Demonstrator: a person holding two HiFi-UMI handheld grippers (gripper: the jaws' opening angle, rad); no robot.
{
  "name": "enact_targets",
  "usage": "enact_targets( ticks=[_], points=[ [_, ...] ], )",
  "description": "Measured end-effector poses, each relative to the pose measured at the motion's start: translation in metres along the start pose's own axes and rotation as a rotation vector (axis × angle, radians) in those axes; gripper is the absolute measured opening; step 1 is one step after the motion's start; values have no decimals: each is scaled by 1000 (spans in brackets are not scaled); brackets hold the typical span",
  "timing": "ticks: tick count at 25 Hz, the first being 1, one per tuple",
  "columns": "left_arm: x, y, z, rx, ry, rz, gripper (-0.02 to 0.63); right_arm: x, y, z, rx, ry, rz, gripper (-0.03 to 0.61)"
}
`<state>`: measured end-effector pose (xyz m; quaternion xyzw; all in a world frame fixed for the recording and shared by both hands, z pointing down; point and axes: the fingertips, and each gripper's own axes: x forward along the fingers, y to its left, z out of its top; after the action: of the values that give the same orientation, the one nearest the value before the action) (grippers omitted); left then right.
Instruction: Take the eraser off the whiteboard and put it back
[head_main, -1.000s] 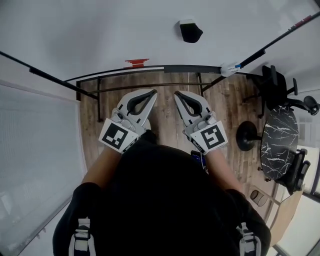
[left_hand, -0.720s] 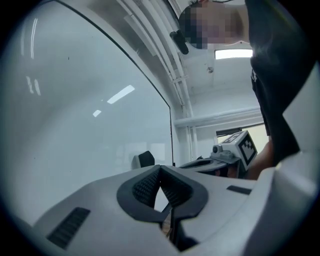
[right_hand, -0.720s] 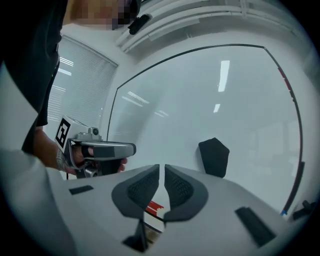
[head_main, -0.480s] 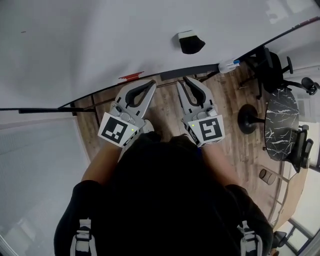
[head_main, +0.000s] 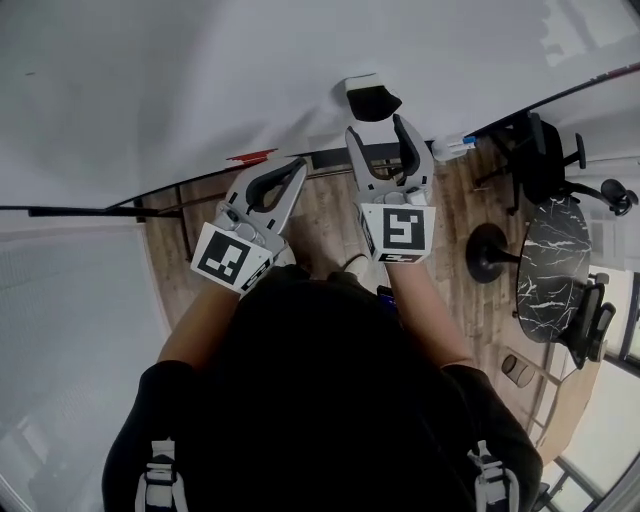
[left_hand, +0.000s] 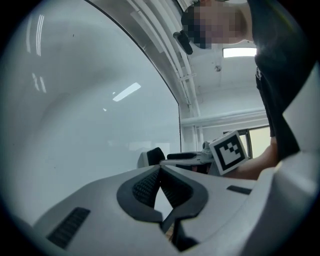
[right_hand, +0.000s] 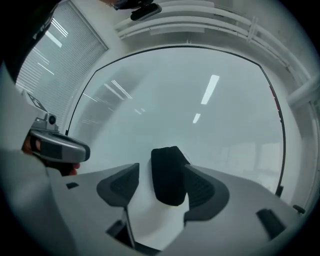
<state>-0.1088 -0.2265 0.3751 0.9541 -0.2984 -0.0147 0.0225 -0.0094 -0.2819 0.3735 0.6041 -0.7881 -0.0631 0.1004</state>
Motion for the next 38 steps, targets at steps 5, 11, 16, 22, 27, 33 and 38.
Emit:
enact_targets(
  ticks=[5,11,16,22,27,33,38],
  points=[
    [4,-4,-3,5,18,30,0,20,-6,-5,-10,2,-6,333],
    [5,-3,1,8,20,56,0,40,-2,-10,-40,11,10,337],
    [6,1,0,5,27,71,0,50,-1,-11,-96,-7,-17,313],
    [3,1,-1,5,32,80,0,55,-8,-10,-134,-41,-74,252],
    [1,1,-1,0,36,91,0,56,-9,-9,-131,-45,-82,252],
    [2,0,-1,3,28,99,0,53,-9,-9,-84,-44,-37,240],
    [3,-1,2,7,25,101,0,42,-5,1,-37,-56,18,238]
  ],
)
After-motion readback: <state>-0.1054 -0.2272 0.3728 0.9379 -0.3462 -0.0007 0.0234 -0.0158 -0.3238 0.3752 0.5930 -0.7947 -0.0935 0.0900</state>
